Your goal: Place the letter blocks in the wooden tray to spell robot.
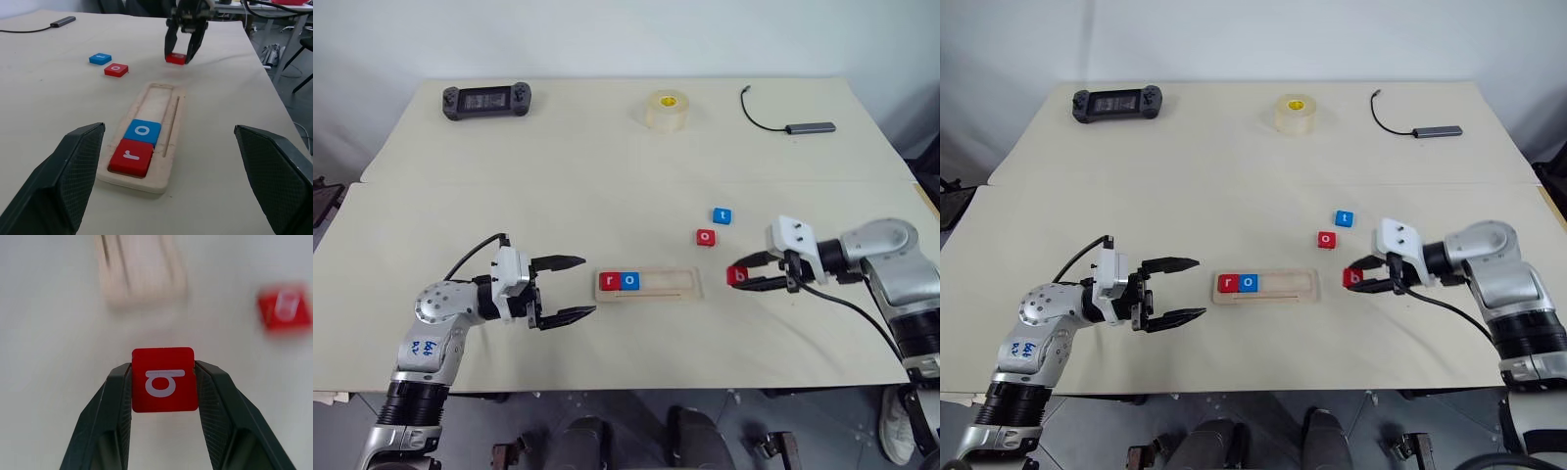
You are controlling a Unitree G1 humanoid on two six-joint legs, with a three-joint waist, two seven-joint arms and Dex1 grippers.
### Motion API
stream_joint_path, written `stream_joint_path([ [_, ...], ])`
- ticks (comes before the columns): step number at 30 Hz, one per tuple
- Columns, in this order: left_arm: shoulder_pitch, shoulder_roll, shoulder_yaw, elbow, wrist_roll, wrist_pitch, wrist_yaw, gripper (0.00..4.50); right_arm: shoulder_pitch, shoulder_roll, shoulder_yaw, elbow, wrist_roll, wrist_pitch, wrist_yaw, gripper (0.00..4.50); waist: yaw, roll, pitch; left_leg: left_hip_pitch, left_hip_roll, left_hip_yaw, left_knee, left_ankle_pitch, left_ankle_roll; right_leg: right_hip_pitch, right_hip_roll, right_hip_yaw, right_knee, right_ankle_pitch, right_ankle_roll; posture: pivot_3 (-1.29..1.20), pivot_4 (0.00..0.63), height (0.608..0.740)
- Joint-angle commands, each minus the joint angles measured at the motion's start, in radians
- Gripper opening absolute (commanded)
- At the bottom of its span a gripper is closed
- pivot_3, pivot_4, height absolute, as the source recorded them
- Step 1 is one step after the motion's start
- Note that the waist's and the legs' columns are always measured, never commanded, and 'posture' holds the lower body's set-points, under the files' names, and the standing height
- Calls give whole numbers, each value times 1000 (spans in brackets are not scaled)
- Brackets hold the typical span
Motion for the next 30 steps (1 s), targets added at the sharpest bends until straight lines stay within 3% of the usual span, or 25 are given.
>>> stream_joint_path([
  [1,26,10,27,-54,-21,-5,13,4500,-60,44,48,-92,11,108,18,1471,1,0,0,0,0,0,0,0,0,0,0,0,0,0,0,0,150,740],
  [4,51,4,33,-78,-19,-2,35,4500,-135,141,115,-126,-7,238,-27,1471,1,0,0,0,0,0,0,0,0,0,-1,0,0,0,0,0,150,740],
  [8,68,0,32,-98,-17,2,59,4500,-170,224,178,-101,-69,248,-90,1471,7,0,0,-1,-1,-3,0,0,0,0,-1,-1,0,0,0,0,150,740],
  [19,120,10,42,-152,-19,5,100,4500,-173,314,221,-65,-118,228,-141,1471,-1,0,0,-1,-3,-3,-1,0,0,-1,-1,-1,2,0,0,0,150,740],
  [28,129,8,41,-152,-23,-1,101,4500,-162,293,180,-96,-99,254,-145,4492,0,0,0,-1,-4,-3,0,0,0,-1,-2,-1,3,0,0,0,150,740],
  [30,128,7,40,-150,-23,-2,100,4500,-159,278,159,-112,-88,270,-145,4492,1,0,0,-1,-4,-3,0,0,0,-1,-2,-1,3,0,0,0,150,740],
])
